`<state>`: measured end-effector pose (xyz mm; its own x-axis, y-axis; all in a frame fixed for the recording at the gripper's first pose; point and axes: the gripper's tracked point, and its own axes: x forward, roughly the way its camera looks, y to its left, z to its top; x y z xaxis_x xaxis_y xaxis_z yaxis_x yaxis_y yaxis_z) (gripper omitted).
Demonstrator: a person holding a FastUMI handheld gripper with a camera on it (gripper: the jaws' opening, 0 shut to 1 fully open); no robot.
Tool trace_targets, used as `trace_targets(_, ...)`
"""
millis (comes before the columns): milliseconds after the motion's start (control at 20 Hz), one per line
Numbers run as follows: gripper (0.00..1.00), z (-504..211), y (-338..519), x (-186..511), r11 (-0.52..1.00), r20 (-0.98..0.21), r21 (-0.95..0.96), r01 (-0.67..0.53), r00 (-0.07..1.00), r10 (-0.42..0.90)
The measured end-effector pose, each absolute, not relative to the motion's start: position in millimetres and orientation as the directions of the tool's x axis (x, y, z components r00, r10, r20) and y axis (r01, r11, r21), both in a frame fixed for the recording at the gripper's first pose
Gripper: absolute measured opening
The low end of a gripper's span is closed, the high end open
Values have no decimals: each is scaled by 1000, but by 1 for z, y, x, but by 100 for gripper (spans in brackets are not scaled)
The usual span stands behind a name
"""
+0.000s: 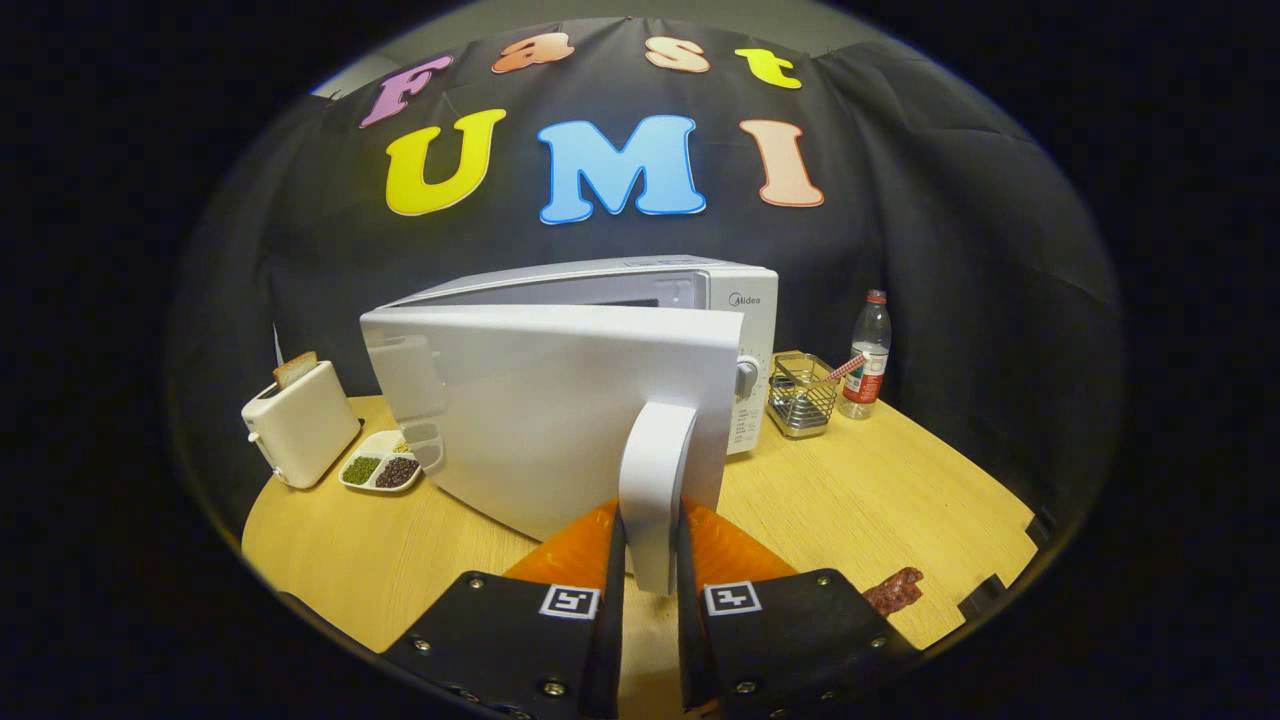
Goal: Open the microwave, put the food inside, and close the microwave door.
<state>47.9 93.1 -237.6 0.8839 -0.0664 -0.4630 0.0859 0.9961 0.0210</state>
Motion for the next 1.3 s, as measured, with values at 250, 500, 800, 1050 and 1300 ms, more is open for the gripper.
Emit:
trace_targets(250,25,-235,120,14,997,-455,17,79,888,-63)
trace_targets(500,25,-232,156,-18,999,-451,21,48,892,-33)
trace_targets(800,26,-233,202,-48,998,-434,-39,-43,901,22)
trace_targets(1050,26,-237,245,-69,988,-441,-59,-145,891,105)
trace_targets(1300,26,-241,283,-85,972,-460,-60,-229,870,177)
